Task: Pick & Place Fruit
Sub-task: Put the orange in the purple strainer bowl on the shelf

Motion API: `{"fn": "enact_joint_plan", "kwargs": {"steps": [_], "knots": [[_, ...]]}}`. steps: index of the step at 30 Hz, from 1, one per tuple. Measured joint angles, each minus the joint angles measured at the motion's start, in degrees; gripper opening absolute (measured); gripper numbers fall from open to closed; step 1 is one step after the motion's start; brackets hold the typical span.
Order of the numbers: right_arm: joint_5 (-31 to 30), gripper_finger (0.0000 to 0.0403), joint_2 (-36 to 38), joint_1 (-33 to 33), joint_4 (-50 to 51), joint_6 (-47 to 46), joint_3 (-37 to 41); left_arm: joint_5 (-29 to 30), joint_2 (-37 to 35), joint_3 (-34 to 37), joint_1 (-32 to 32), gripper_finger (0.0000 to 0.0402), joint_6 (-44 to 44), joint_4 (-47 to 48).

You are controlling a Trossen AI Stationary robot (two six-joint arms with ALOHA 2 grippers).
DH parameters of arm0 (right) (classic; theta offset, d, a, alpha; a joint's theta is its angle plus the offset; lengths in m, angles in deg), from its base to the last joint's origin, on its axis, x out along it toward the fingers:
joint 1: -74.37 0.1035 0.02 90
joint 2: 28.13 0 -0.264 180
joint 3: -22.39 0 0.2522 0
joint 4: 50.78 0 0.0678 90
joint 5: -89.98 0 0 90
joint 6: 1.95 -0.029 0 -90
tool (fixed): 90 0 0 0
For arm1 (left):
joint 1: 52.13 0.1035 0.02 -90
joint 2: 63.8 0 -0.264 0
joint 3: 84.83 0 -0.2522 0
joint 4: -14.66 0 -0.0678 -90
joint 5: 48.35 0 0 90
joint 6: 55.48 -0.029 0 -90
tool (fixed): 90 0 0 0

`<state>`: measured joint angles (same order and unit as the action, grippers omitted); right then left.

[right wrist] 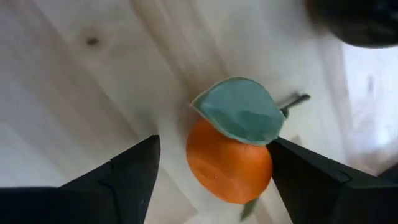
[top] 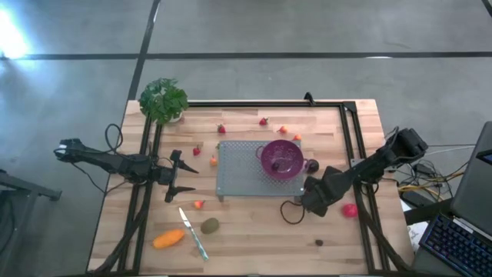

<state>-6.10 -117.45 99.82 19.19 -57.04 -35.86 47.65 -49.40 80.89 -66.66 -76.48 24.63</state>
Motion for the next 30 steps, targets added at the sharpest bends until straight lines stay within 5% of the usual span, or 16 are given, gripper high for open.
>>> {"fn": "enact_joint_plan", "kwargs": {"steps": [30], "knots": [[8.40,0.0159,-0.11,0.17,-2.63,1.72,0.05,0.00,0.00,0.00,-0.01,0.0291,0.00,0.00]]}}
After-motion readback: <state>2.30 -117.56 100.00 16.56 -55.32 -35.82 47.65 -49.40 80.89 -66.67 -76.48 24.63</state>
